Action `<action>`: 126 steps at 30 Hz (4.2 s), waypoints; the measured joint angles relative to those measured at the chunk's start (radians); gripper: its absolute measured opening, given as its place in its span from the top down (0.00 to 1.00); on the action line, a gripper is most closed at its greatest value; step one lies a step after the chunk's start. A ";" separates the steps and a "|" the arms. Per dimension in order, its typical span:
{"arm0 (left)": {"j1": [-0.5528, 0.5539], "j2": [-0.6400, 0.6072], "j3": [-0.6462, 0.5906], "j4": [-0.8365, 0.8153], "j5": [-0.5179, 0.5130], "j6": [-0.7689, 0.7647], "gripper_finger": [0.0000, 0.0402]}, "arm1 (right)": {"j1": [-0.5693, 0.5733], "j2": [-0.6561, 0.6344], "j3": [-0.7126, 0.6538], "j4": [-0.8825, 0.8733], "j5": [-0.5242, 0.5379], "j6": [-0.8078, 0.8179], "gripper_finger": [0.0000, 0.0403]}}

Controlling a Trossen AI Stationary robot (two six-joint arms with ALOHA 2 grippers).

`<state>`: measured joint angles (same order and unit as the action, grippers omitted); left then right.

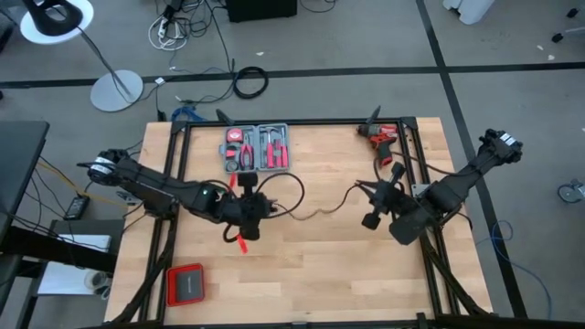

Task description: Coil cords

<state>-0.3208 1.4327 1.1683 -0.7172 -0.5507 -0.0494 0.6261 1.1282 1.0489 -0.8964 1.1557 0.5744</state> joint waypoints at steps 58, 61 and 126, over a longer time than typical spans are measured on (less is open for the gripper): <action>-0.073 -0.043 0.000 0.561 0.033 0.285 1.00 | -0.050 0.061 0.016 -0.121 -0.045 0.187 0.99; -0.068 -0.043 0.000 0.705 -0.036 0.356 1.00 | -0.064 0.102 0.016 -0.081 -0.078 0.180 0.99; 0.335 -0.044 0.000 0.576 -0.596 0.799 1.00 | 0.276 0.130 0.015 0.809 -0.635 -0.213 0.99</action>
<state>0.0140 1.3891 1.1687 -0.1414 -1.1466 0.7494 0.9020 1.2579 1.0641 -0.0872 0.5206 0.3618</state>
